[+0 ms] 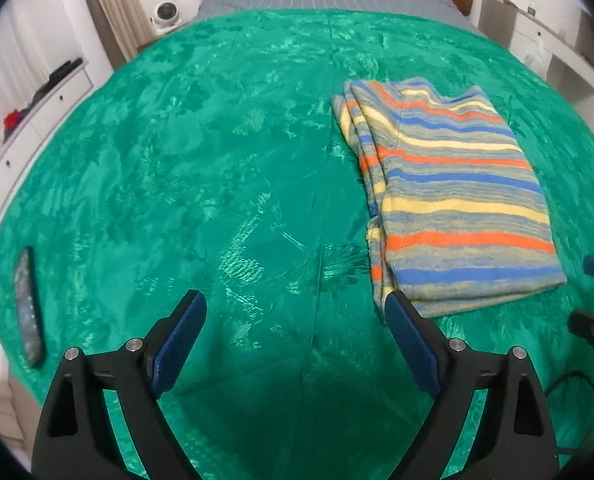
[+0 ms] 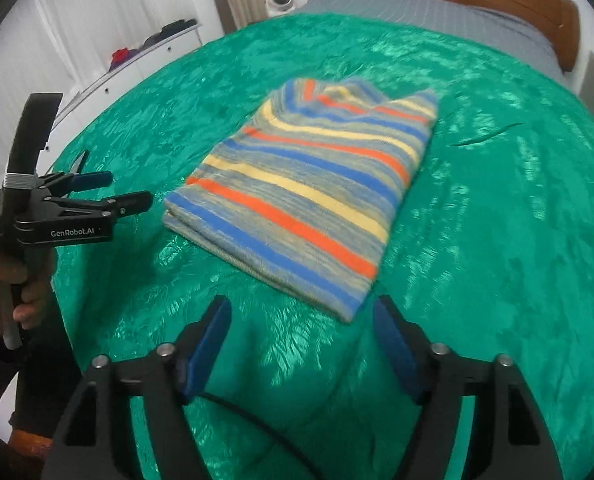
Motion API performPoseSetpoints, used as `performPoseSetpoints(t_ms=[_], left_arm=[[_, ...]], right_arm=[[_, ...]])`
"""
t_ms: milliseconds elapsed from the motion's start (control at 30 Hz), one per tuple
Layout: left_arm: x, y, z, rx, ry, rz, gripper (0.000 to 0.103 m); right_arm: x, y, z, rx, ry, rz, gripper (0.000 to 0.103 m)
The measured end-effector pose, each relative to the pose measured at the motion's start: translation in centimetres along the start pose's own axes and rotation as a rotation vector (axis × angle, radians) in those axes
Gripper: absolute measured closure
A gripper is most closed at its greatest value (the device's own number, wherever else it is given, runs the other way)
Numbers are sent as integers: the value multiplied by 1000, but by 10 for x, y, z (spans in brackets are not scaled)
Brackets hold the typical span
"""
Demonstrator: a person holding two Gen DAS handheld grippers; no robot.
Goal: Fold small clothes
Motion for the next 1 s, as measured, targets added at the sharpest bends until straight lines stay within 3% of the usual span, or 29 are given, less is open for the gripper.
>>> performPoseSetpoints(t_ms=[300, 433, 500, 567, 633, 733, 800, 900, 1000], left_arm=[[-2, 17, 0, -19, -24, -42, 10], [-2, 17, 0, -4, -33, -50, 5], [-4, 15, 3, 44, -15, -52, 5], [-12, 10, 7, 160, 33, -38, 5], [-29, 0, 8, 272, 85, -18, 5], [-60, -22, -4, 357, 96, -3, 4], [-74, -45, -24, 401, 62, 59, 4], [-87, -82, -46, 359, 34, 123, 4], [-94, -89, -62, 384, 10, 117, 4]], right_arm=[[16, 5, 0, 25, -38, 5, 29], [18, 10, -2, 60, -37, -1, 27], [18, 14, -7, 82, -50, -14, 20], [15, 20, -18, 78, -93, -54, 18], [8, 21, -38, 33, -183, -99, 18], [-15, 20, -69, -49, -304, -187, 18], [-36, 10, -93, -125, -388, -227, 18], [-63, -15, -120, -257, -496, -246, 23], [-80, -43, -131, -327, -539, -232, 29]])
Point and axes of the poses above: each gripper's, at about its wrist camera, not at the fingertips, and y roughly against the way its jaws point, z to its left, x to its underside, the point moved 5 cm from there along -y, roughly the way its jaws point, and after that the axes turned 13 degrees about -x, right-handed, at the moved point
